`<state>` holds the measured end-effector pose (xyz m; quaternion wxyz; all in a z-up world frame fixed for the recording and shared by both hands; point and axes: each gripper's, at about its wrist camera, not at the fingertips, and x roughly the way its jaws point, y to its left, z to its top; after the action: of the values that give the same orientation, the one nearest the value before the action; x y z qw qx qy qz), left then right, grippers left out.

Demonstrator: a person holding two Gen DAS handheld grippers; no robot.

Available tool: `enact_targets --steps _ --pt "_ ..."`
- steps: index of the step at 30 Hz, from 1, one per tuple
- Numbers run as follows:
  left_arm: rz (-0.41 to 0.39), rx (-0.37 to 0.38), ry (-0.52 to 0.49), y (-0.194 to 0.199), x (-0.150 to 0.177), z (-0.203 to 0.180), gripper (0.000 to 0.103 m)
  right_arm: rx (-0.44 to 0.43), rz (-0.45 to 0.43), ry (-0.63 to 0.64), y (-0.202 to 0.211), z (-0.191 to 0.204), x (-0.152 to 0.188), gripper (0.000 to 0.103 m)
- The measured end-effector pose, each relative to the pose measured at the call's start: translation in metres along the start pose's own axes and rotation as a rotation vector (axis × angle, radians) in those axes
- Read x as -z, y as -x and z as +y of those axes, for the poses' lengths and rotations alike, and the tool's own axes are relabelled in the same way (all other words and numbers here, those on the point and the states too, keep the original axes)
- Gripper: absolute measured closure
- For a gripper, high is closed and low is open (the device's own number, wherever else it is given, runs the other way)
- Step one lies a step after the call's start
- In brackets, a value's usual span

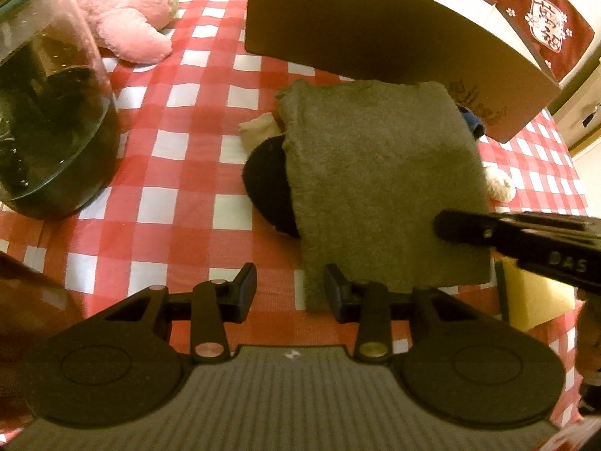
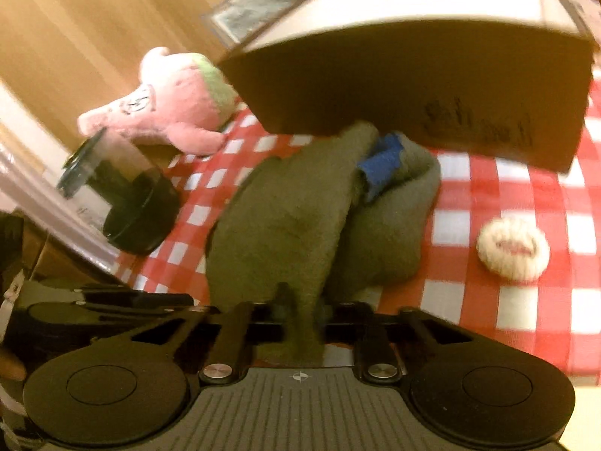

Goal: Organize soft objects
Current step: 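Grasp the grey cloth with the right gripper and lift it, then grasp the black round puff with the left gripper while the right holds the grey cloth raised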

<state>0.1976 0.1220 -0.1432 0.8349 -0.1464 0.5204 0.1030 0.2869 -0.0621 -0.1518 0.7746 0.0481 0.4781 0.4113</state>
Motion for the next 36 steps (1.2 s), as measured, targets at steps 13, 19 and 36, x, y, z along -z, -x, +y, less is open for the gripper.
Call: enact_targets --steps 13,19,36 --pt "-0.061 0.003 0.024 0.027 0.005 0.008 0.069 0.058 -0.197 0.217 0.057 0.054 -0.019 0.099" --pt "-0.086 0.018 0.025 0.035 0.005 0.007 0.067 0.083 -0.288 0.209 0.088 0.063 -0.029 0.099" --pt "-0.079 0.049 0.024 0.020 -0.020 -0.001 0.058 0.250 -0.356 0.135 0.146 0.039 -0.022 0.099"
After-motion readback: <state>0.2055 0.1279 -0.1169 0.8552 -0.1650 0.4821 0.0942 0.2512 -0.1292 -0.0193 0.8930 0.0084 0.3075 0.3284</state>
